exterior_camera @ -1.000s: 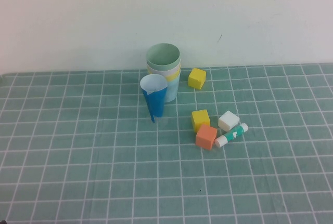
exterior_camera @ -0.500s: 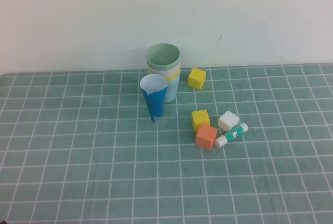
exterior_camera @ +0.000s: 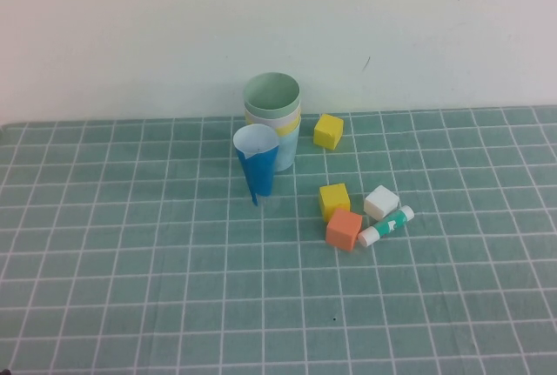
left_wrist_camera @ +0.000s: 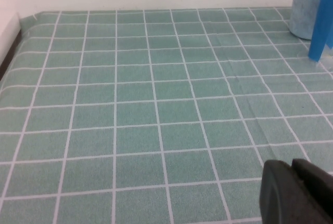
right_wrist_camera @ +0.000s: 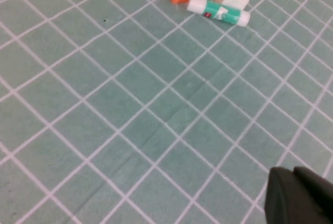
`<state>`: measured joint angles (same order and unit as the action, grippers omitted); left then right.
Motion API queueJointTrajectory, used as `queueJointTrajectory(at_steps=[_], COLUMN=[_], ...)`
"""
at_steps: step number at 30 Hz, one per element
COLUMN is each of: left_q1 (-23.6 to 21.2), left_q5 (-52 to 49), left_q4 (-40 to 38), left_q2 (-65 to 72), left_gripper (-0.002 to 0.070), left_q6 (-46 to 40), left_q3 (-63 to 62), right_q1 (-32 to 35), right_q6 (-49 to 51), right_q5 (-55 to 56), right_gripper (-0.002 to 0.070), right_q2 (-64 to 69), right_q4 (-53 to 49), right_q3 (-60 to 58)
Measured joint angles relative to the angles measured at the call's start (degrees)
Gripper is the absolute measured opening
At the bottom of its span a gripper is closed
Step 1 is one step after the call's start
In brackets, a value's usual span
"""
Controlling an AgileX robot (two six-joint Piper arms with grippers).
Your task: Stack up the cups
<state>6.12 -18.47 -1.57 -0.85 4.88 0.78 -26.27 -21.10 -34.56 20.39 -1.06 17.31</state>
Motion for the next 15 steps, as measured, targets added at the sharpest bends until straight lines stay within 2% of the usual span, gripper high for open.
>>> queueJointTrajectory(at_steps=[4, 15], left_q1=[0.0, 0.0], left_q5=[-0.1, -0.1], left_q4=[0.0, 0.0], left_q2=[0.0, 0.0], left_gripper=[-0.0001, -0.0001], left_q6=[0.0, 0.0], left_q3=[0.0, 0.0], right_q1=[5.2, 29.4], right_q6=[0.1, 3.6], right_q5=[0.9, 4.2], right_gripper=[-0.0001, -0.0001], right_q2=[-4.8, -19.8], right_q4=[0.7, 1.5], right_q3=[-1.6, -8.1])
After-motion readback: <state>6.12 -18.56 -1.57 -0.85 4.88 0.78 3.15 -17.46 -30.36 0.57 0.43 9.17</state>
